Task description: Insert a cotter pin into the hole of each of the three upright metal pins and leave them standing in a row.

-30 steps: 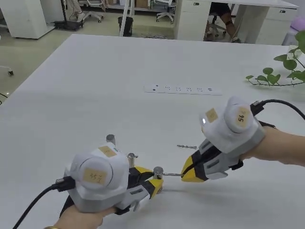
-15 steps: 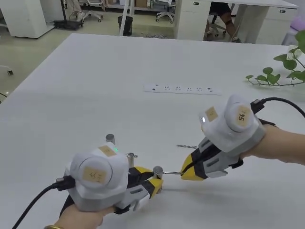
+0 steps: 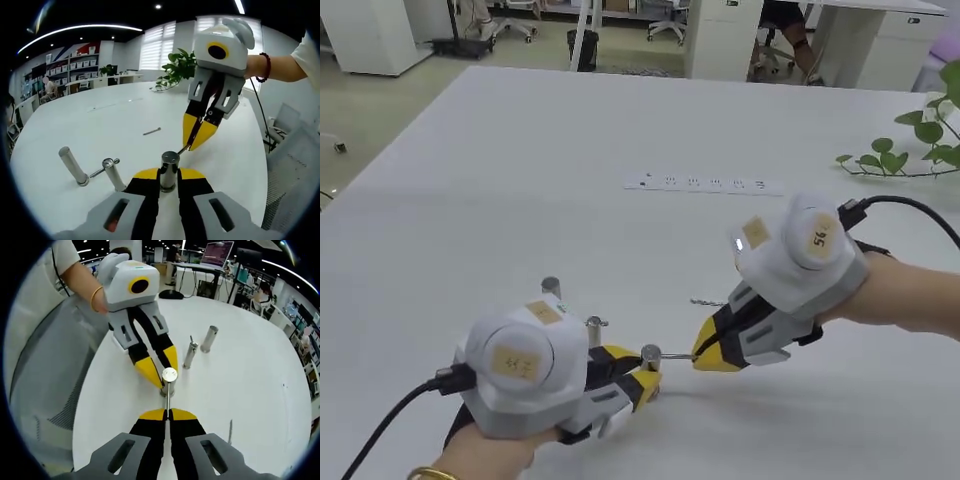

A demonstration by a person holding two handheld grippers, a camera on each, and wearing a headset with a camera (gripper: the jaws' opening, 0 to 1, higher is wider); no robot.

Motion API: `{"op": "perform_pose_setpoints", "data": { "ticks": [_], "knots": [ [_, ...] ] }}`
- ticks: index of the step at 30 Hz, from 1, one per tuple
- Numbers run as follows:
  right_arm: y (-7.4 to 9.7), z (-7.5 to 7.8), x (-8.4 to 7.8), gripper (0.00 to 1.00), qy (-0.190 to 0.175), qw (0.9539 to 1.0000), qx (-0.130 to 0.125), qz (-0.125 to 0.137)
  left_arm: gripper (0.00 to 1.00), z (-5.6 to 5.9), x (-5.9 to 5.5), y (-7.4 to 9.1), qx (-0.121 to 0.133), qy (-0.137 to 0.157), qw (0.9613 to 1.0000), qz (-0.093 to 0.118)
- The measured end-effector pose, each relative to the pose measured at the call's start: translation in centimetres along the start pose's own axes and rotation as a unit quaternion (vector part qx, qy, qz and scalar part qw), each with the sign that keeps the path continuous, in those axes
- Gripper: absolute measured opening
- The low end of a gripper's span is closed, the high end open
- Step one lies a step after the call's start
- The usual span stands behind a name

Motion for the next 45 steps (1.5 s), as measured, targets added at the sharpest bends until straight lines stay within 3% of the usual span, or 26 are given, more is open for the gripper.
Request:
{"op": "perform_pose_setpoints", "data": {
  "ticks": [7,23,32,39,45],
  "knots": [
    [-0.4,0.2,0.7,0.03,0.012,0.9999,-0.001,-0.007,0.12,0.0,-0.1,-0.1,-0.002,0.000,1.0000,0.002],
    [-1.6,0.0,1.9,0.04,-0.022,0.9997,-0.010,0.007,0.12,0.1,-0.5,-0.3,0.000,0.004,1.0000,0.002],
    [-1.5,-0.1,1.6,0.09,-0.025,0.9995,-0.019,0.004,0.12,0.1,-0.5,-0.3,0.000,0.005,1.0000,0.002],
    [-0.8,-0.5,1.1,0.08,-0.025,0.9994,-0.018,0.015,0.12,0.1,-0.5,-0.4,0.001,0.009,1.0000,0.002],
    [-0.6,-0.2,1.3,0.05,-0.013,0.9991,-0.033,0.023,0.12,0.0,-0.8,-0.4,0.002,0.026,0.9997,0.001]
  ]
}}
Point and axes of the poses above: the centre of the closed fingertips' face, and the gripper's own axes: y roughly backward along the fingers, z roughly to its right, x roughly out of its top, the point moved 9 cm from there along y, roughly backward along the fingers, and after that the axes turned 2 degrees about x, right-handed, at the moved point
